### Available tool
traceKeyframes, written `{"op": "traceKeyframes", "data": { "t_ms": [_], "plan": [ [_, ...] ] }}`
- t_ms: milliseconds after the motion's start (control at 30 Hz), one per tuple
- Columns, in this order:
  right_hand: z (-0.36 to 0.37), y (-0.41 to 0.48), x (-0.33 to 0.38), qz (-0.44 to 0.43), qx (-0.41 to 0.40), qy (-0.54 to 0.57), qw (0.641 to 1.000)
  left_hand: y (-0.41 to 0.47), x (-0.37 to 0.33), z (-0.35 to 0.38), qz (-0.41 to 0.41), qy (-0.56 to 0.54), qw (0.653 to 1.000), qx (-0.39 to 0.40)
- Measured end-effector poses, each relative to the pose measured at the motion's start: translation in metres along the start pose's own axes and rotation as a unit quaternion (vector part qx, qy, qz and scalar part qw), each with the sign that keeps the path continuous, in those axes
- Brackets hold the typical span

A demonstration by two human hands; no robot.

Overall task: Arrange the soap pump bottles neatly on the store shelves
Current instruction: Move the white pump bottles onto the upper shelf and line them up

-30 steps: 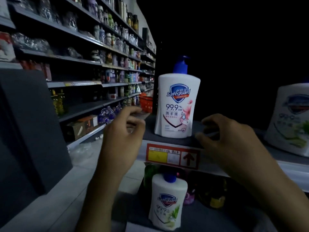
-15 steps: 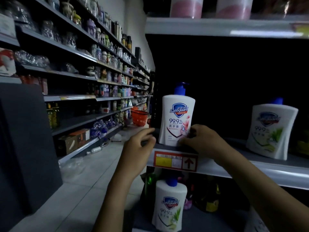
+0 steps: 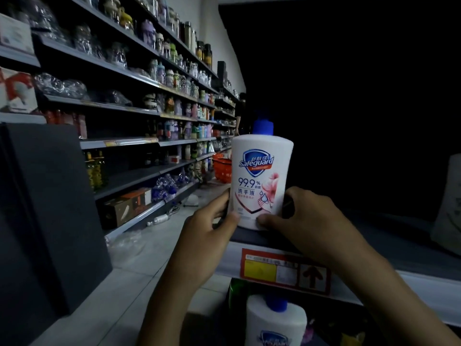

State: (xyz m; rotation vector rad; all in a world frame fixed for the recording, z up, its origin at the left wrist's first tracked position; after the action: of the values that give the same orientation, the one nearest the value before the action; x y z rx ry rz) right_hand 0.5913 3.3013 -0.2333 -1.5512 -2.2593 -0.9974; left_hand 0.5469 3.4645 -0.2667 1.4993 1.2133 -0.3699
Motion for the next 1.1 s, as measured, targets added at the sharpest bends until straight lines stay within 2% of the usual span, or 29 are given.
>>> {"op": "traceKeyframes", "data": {
  "t_ms": [467,600,667,767,833,933,1000,1100],
  "plan": [
    [-0.002,-0.009,0.007,0.014,-0.022,-0.035,0.999,-0.009,0.000,0.006,-0.038,-0.008,0.999,-0.005],
    [-0.006,-0.013,0.010,0.007,-0.012,0.023,1.000,-0.015,-0.007,0.004,-0.060,-0.012,0.998,-0.008],
    [-0.031,-0.023,0.013,-0.041,-0.081,0.070,0.993,-0.018,-0.014,-0.003,-0.048,0.029,0.995,-0.076],
    [-0.093,-0.068,0.002,-0.115,-0.225,0.104,0.962,-0.029,-0.044,-0.019,0.009,0.099,0.970,-0.223],
    [-0.127,-0.101,-0.024,-0.120,-0.286,0.098,0.946,-0.032,-0.070,-0.012,0.069,0.087,0.962,-0.249],
    [-0.160,-0.129,-0.093,-0.054,-0.363,0.081,0.927,-0.027,-0.099,0.030,0.103,0.057,0.975,-0.187],
    [-0.174,-0.133,-0.136,0.011,-0.372,0.086,0.924,-0.018,-0.118,0.071,0.106,0.043,0.987,-0.109],
    [-0.188,-0.132,-0.171,0.057,-0.373,0.106,0.920,-0.003,-0.138,0.140,0.097,0.139,0.985,0.018]
  ]
}}
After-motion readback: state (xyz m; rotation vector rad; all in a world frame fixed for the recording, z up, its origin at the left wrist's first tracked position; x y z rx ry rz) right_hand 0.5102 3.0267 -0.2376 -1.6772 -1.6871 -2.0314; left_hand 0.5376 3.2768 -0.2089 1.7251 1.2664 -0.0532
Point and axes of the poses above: each hand's wrist, its own y-axis towards the middle knuckle, its own z-axis out of the palm, x = y × z, the point moved 9 cm from there along y, towards the middle knuckle, and after that the axes turned 7 degrees about y, right-handed, at the moved point
